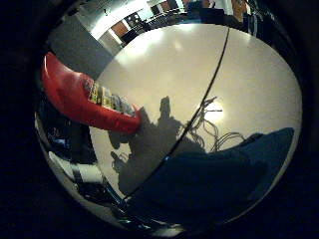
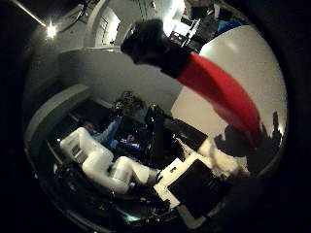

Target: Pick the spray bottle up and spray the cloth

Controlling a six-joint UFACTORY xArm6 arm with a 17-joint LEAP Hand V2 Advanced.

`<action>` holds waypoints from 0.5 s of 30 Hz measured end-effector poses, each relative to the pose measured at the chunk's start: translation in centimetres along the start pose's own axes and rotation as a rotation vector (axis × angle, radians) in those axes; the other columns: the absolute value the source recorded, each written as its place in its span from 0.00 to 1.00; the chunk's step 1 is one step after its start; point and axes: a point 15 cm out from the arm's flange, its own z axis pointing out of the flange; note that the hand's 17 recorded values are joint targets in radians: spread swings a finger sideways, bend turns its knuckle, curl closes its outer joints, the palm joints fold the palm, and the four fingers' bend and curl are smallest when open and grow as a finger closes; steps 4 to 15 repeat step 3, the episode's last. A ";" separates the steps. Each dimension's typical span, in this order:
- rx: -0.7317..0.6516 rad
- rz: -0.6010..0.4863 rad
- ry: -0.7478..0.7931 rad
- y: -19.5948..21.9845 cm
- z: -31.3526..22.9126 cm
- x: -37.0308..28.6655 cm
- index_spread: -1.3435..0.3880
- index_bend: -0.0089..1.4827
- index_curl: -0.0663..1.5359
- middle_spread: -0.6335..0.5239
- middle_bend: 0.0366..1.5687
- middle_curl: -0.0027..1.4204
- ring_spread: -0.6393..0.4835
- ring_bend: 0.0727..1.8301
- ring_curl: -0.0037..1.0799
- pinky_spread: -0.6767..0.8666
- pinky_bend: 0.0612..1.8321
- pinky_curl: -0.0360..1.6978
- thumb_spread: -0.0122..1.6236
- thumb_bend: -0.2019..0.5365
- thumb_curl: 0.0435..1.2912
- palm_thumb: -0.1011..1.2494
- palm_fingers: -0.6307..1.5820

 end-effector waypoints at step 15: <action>0.010 -0.003 0.006 -0.3 -0.6 -0.2 0.59 0.12 0.27 0.51 0.18 0.28 0.50 0.30 0.30 0.68 0.20 0.26 0.61 0.24 0.26 0.59 0.41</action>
